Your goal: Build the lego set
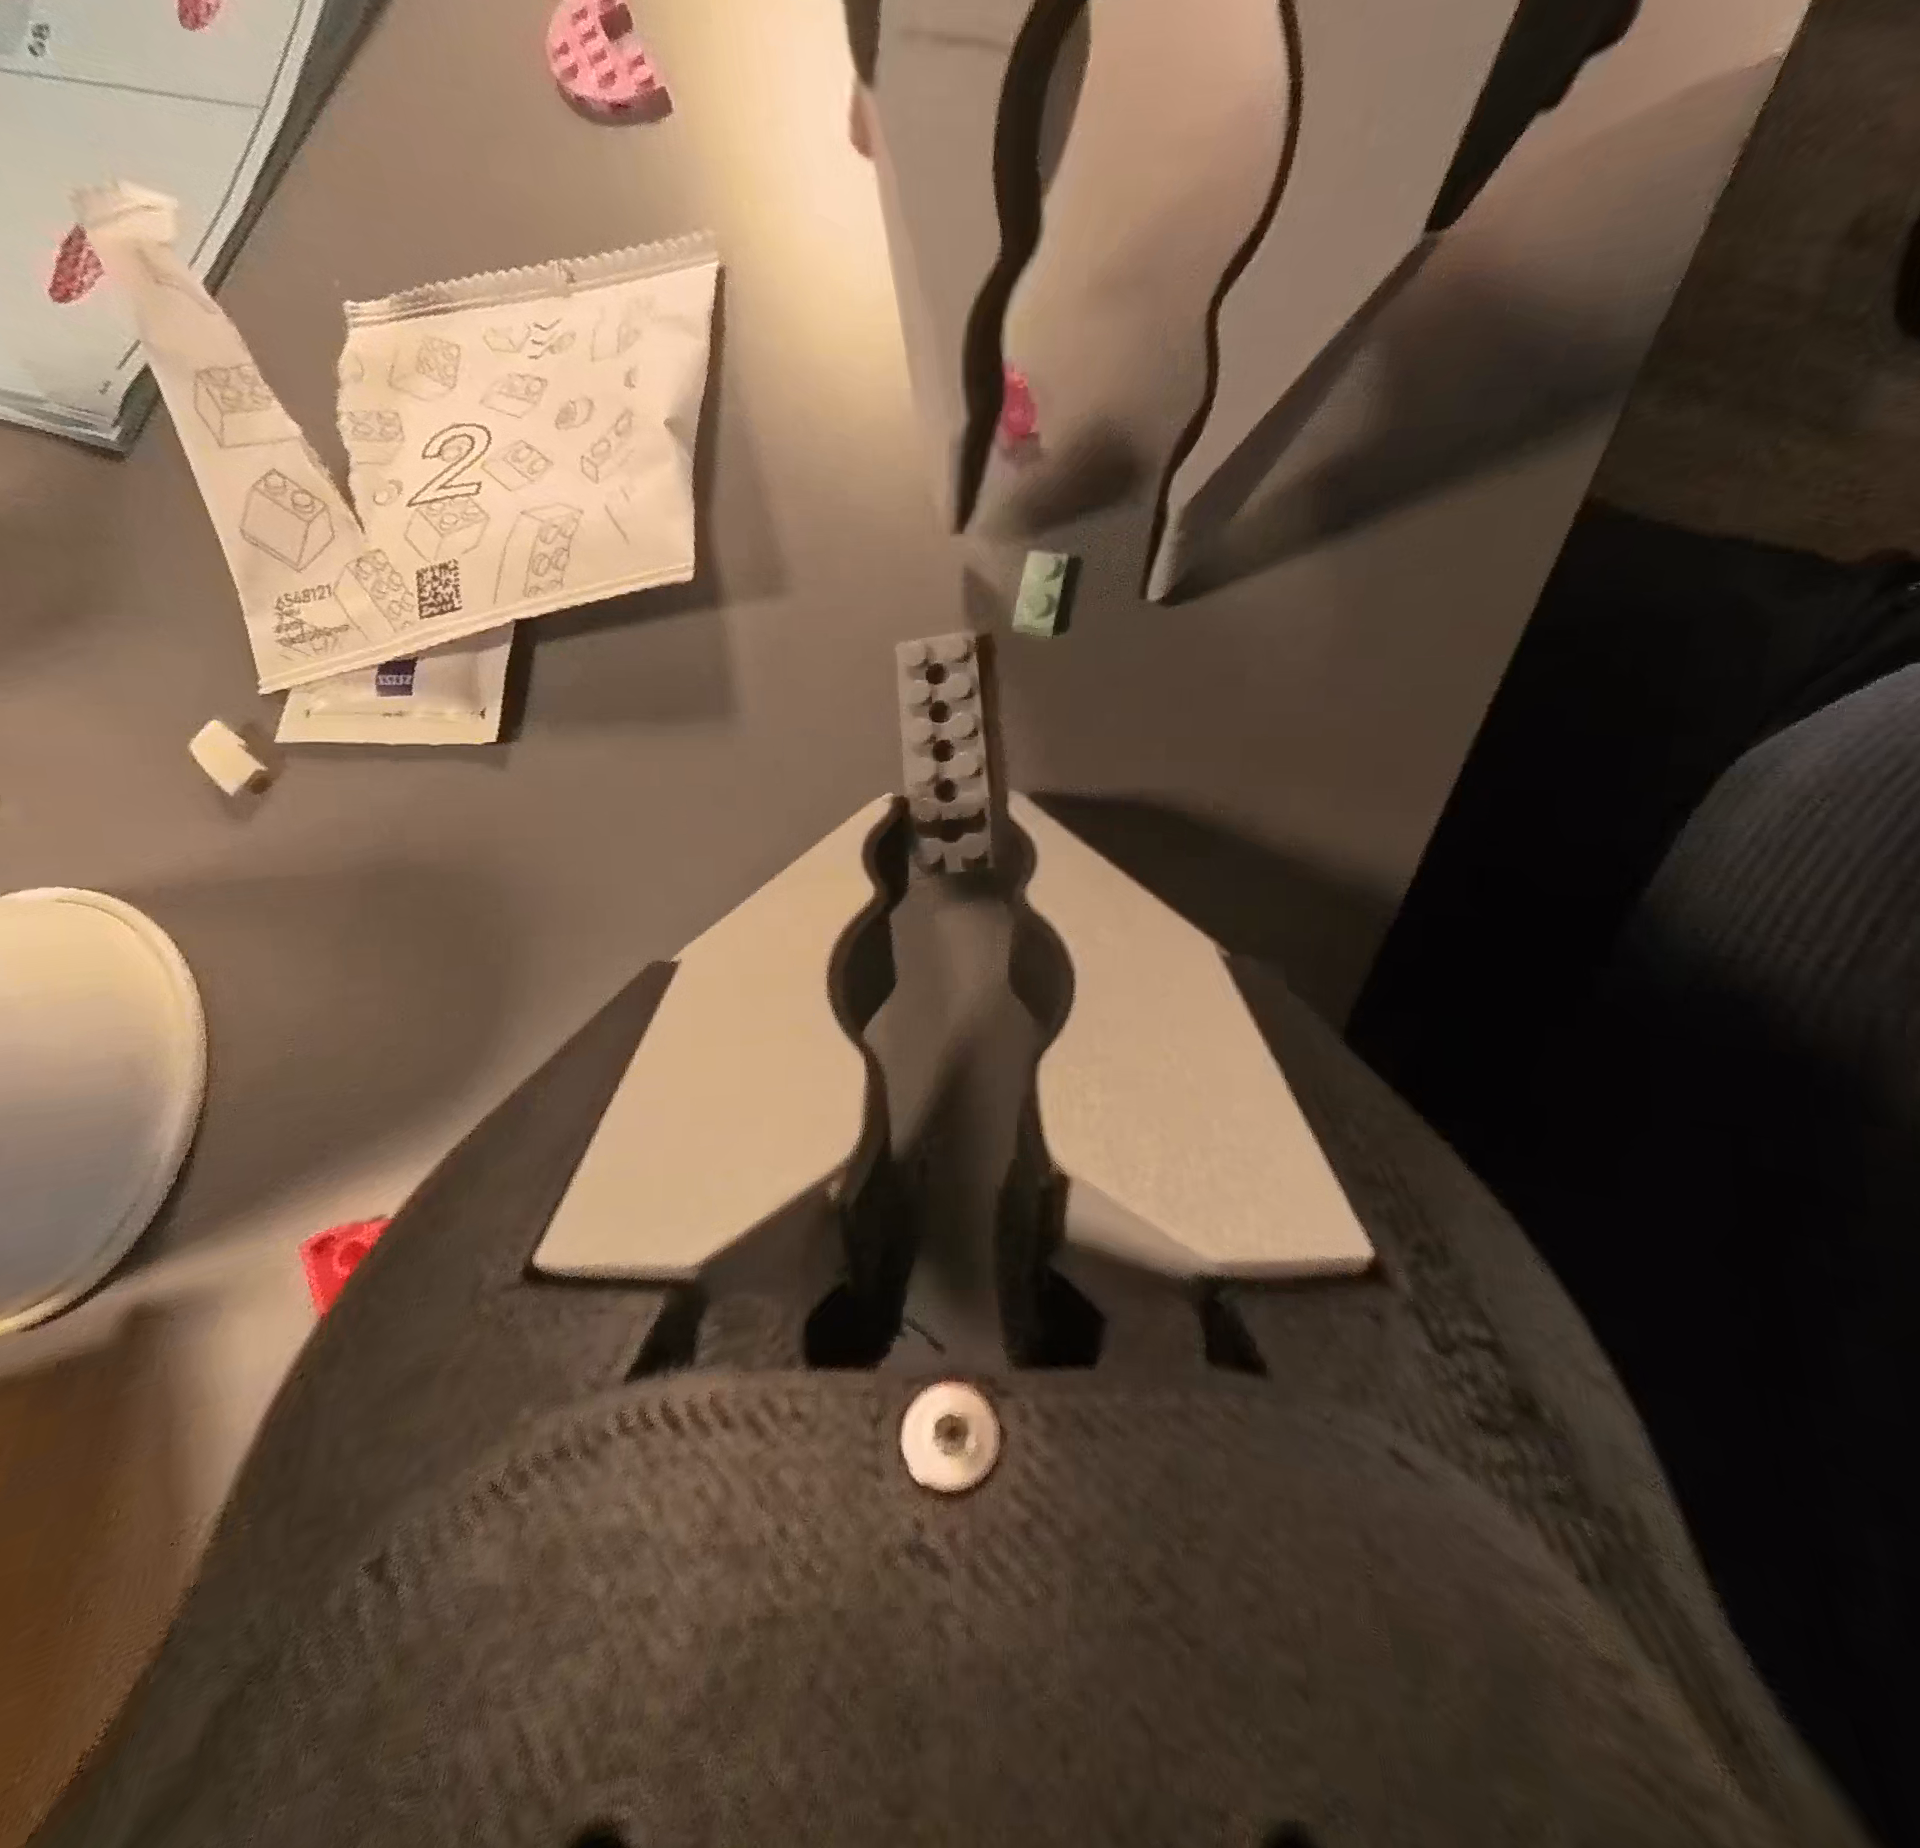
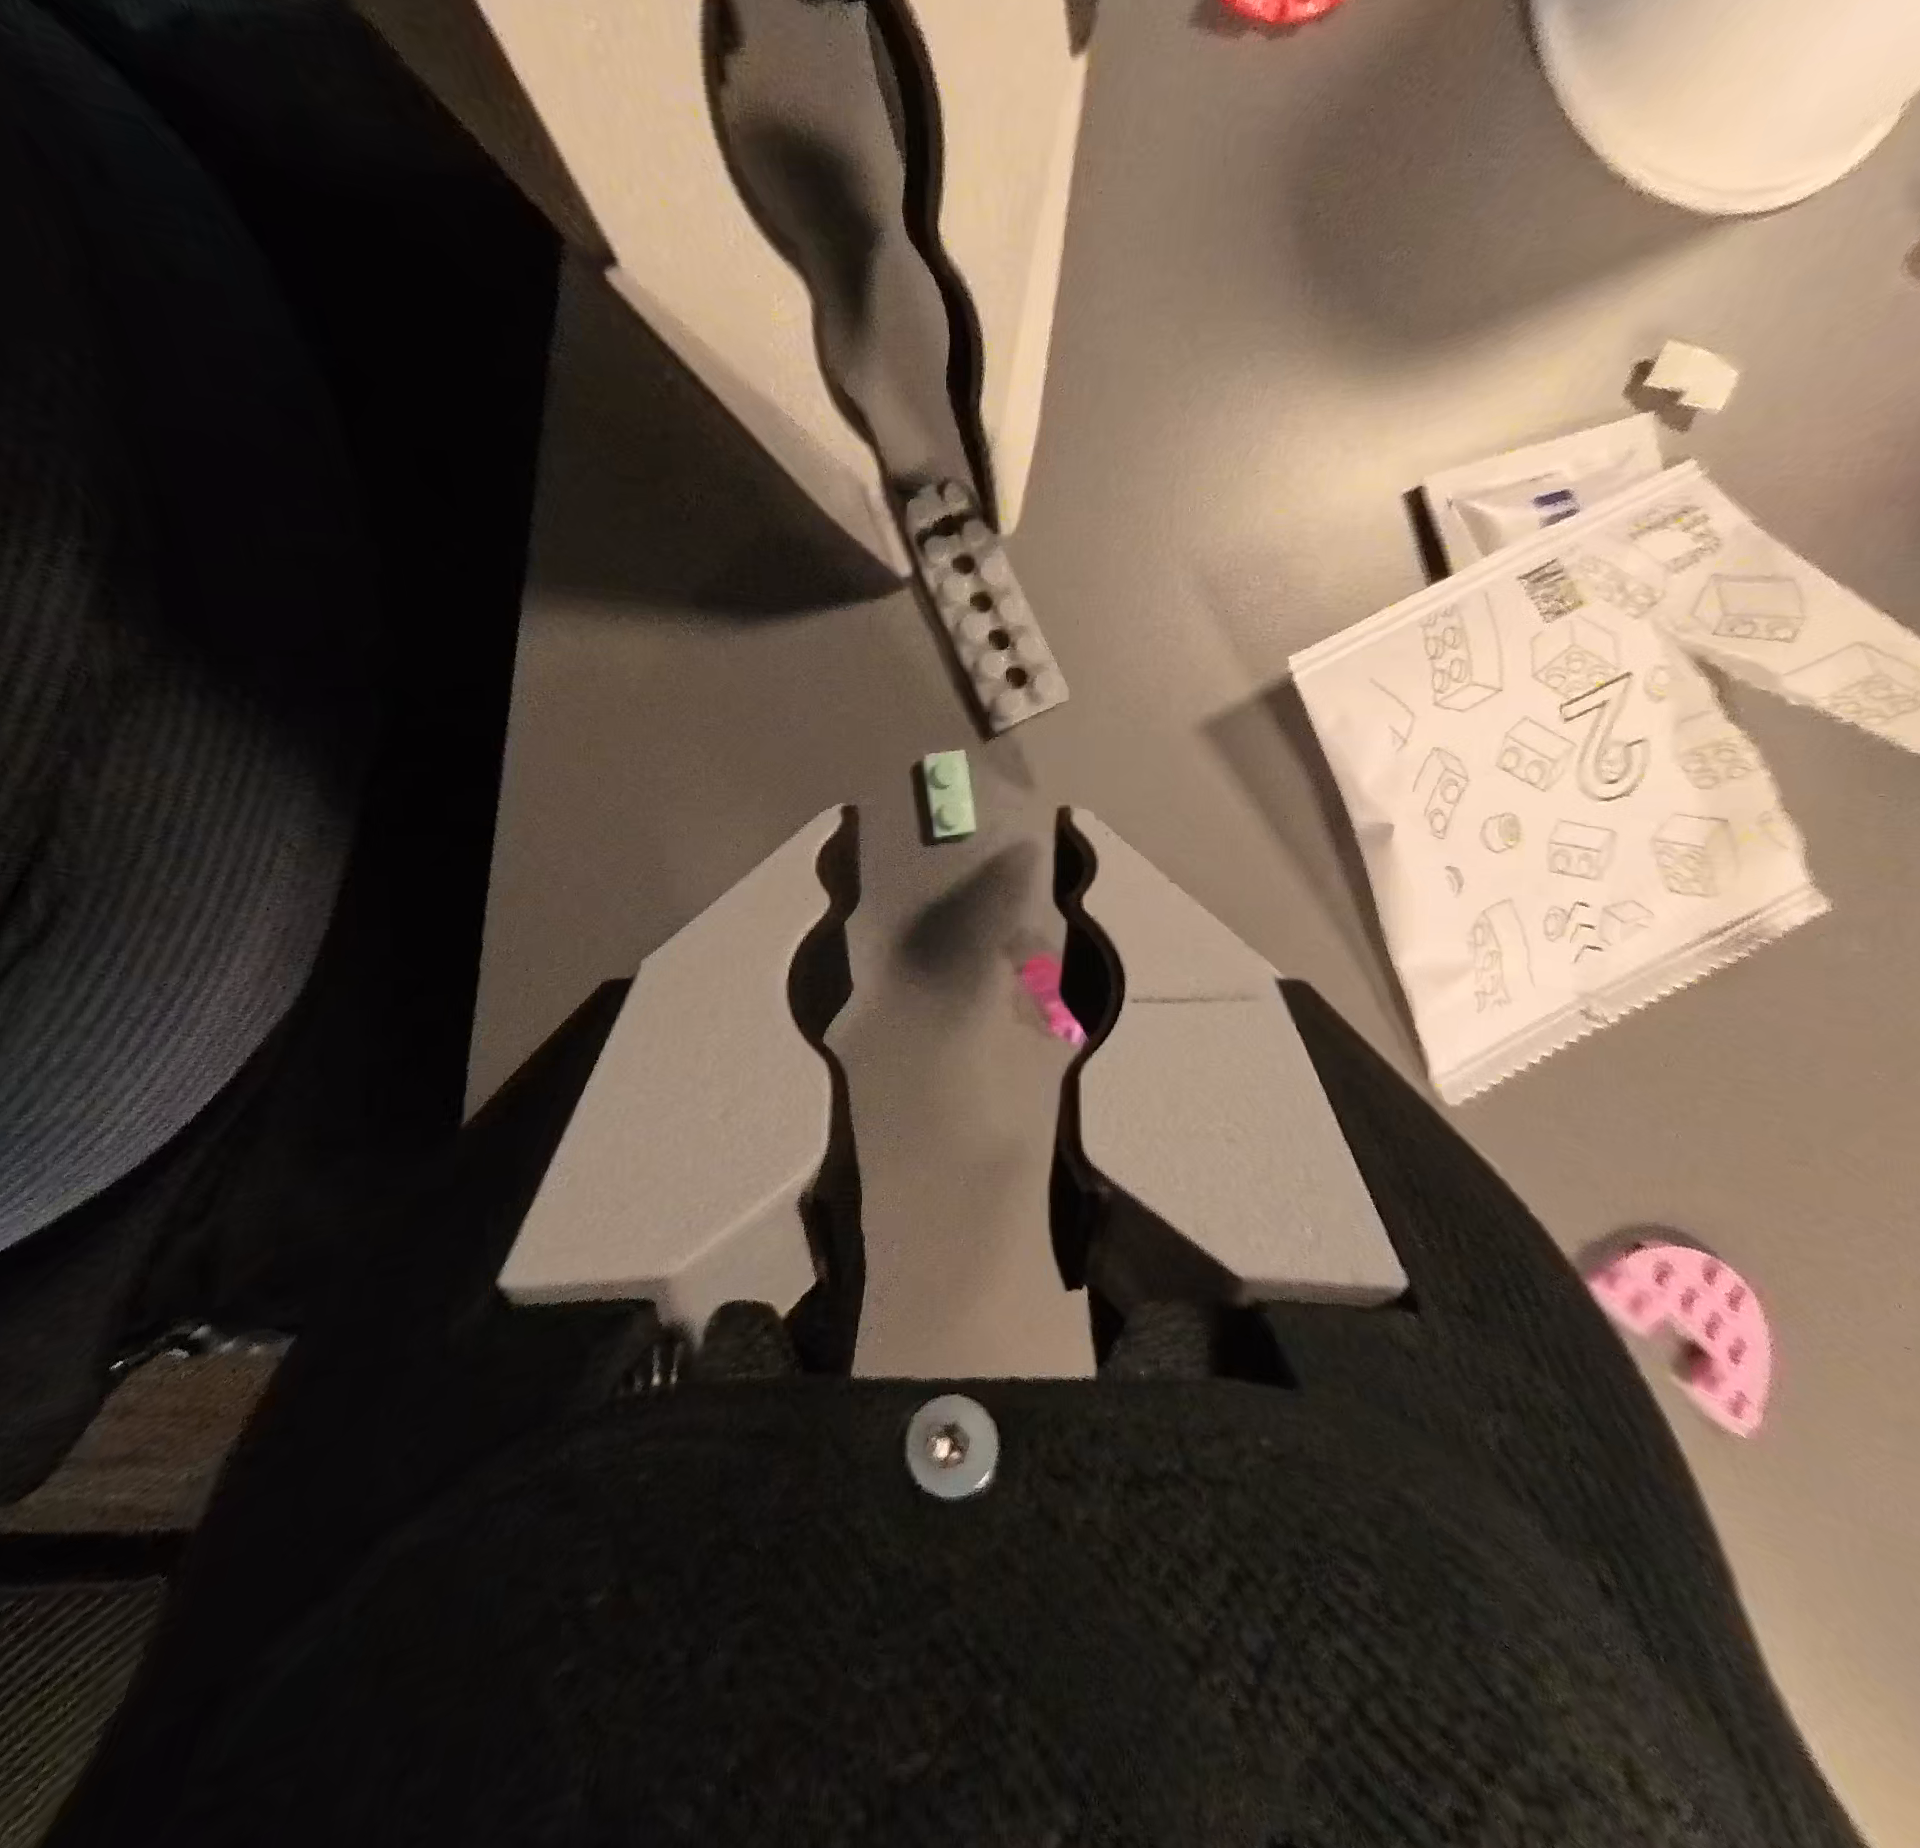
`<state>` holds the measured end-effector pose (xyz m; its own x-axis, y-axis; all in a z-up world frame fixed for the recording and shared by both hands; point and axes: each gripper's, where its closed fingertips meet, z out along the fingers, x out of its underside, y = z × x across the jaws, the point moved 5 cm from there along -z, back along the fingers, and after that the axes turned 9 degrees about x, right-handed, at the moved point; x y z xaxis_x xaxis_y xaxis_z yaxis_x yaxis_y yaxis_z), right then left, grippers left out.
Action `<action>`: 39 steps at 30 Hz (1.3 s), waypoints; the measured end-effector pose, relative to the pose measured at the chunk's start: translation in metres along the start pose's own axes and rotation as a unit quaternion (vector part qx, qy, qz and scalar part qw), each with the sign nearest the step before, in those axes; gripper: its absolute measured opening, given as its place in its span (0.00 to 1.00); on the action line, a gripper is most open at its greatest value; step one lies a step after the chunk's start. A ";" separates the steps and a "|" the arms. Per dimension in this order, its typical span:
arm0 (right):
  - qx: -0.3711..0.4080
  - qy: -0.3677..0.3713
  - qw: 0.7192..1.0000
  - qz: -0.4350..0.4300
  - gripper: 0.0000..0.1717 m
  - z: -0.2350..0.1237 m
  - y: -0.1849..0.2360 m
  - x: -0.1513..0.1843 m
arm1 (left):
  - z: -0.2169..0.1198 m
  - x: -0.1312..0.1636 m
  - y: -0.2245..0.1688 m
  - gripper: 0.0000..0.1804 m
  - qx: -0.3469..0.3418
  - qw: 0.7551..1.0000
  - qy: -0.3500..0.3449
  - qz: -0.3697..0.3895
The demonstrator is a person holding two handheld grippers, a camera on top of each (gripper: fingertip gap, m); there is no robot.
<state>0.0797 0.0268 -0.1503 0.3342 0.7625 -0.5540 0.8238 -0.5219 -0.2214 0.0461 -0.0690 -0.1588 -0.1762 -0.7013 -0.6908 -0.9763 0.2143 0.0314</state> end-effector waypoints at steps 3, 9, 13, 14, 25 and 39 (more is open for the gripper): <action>0.050 -0.049 0.997 -0.039 0.21 -0.001 -0.001 -0.015 | 0.000 0.000 0.004 0.08 -0.003 1.000 0.001 -0.010; 0.207 -0.057 0.949 -0.232 0.18 0.015 0.007 -0.028 | -0.008 -0.003 0.011 0.07 0.016 0.997 -0.054 -0.057; 0.292 -0.062 0.906 -0.302 0.05 0.020 0.002 -0.030 | -0.016 -0.009 0.011 0.07 0.033 0.993 -0.090 -0.063; 0.309 -0.066 0.895 -0.315 0.05 0.020 0.001 -0.032 | -0.018 -0.009 0.012 0.07 0.025 0.993 -0.099 -0.057; 0.307 -0.200 0.881 -0.299 0.02 -0.007 -0.004 -0.039 | -0.036 -0.010 0.000 0.02 -0.249 0.878 -0.157 0.378; 0.149 -0.075 0.979 -0.116 0.12 0.000 -0.015 -0.002 | -0.027 -0.007 0.014 0.01 -0.293 0.865 -0.115 0.390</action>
<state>0.0668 0.0329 -0.1460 0.0638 0.8207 -0.5678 0.6913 -0.4467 -0.5679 0.0306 -0.0793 -0.1339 -0.8468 -0.3299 -0.4173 -0.4791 0.1321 0.8677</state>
